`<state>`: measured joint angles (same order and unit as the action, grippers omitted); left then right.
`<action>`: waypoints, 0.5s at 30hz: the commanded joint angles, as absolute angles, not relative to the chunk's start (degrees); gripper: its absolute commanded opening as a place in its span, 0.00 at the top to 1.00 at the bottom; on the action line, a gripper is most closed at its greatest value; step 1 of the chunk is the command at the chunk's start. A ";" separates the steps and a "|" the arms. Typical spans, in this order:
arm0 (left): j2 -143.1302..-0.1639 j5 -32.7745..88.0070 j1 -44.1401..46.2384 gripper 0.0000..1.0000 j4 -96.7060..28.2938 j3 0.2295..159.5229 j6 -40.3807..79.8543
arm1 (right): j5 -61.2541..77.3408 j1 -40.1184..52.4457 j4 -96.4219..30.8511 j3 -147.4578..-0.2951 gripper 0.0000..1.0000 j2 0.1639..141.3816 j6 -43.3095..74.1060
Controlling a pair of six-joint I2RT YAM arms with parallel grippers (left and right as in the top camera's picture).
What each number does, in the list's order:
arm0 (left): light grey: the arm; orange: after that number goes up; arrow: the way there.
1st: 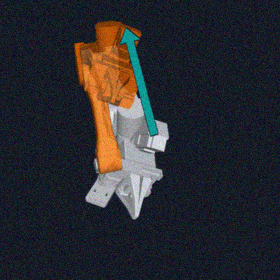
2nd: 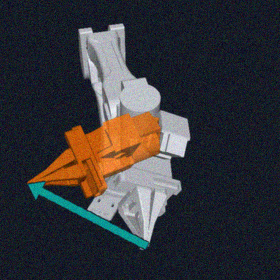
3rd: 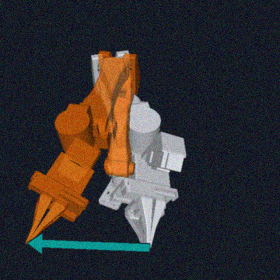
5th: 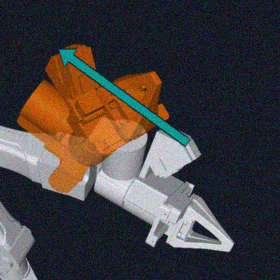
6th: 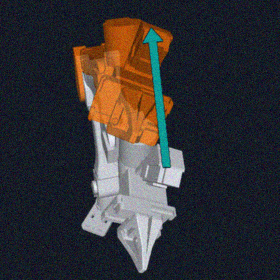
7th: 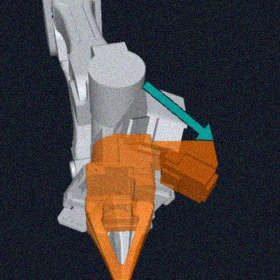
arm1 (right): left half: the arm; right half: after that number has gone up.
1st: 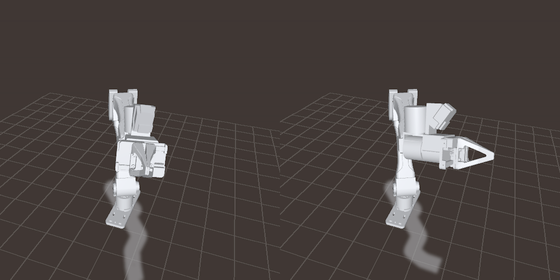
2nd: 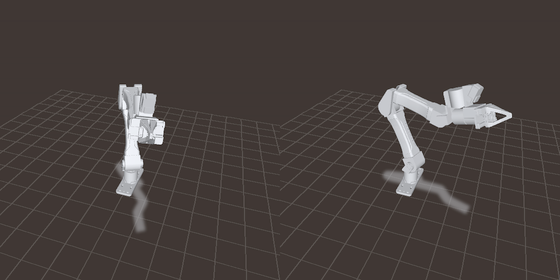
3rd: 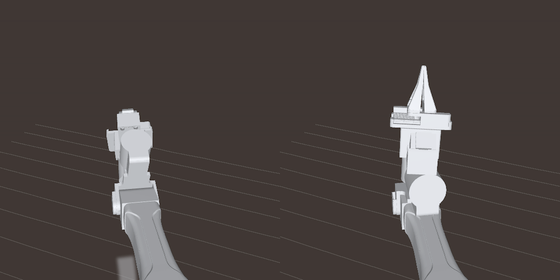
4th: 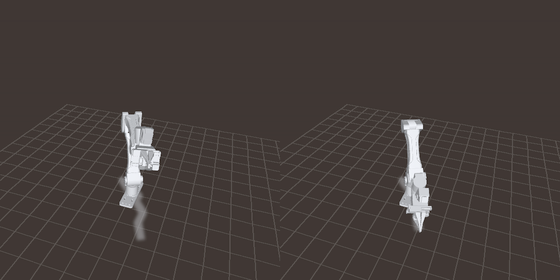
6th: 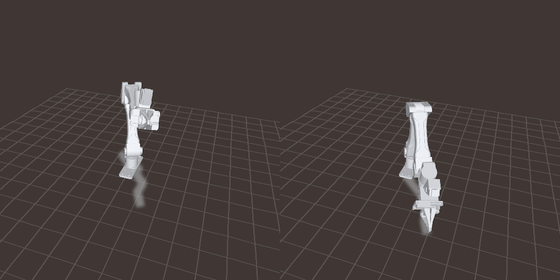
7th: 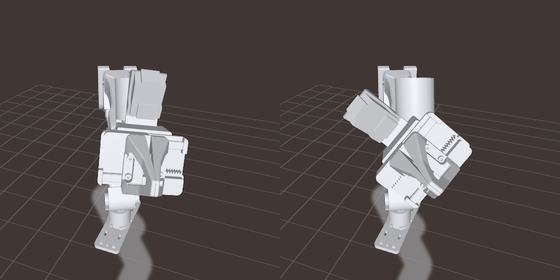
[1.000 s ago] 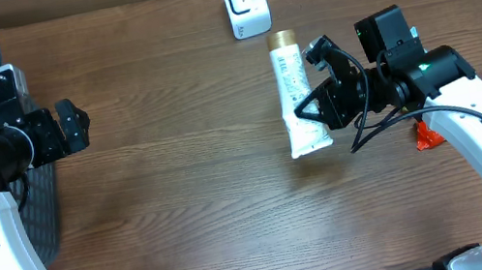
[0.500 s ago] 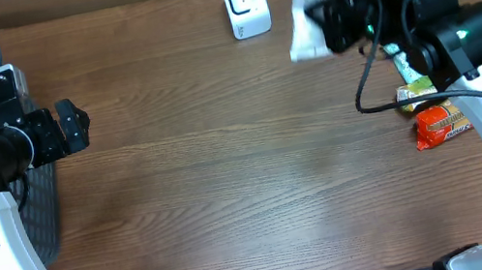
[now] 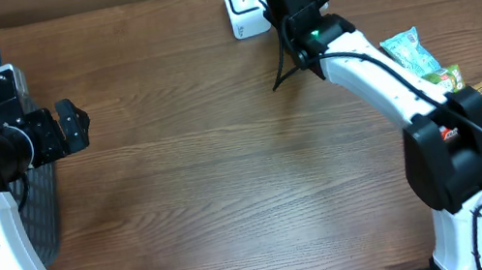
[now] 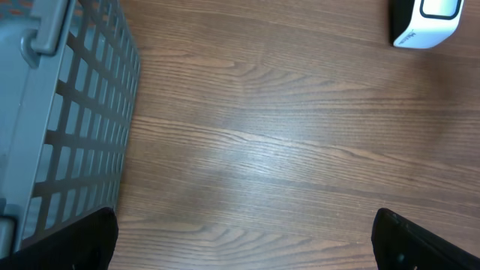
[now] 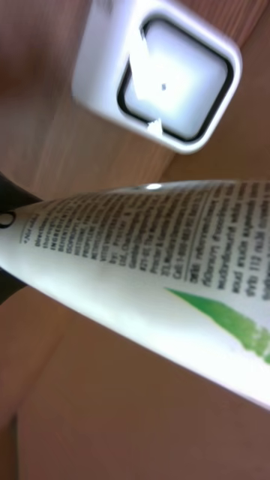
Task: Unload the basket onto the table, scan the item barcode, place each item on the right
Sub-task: 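Hold the tube's barcode in front of the white scanner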
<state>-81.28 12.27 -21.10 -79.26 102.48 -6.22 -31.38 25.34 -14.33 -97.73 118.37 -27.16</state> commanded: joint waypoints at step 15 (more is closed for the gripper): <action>-81.38 13.13 -21.30 0.01 -79.26 103.28 -7.07 | -43.72 24.97 18.83 -99.02 0.96 134.89 -62.85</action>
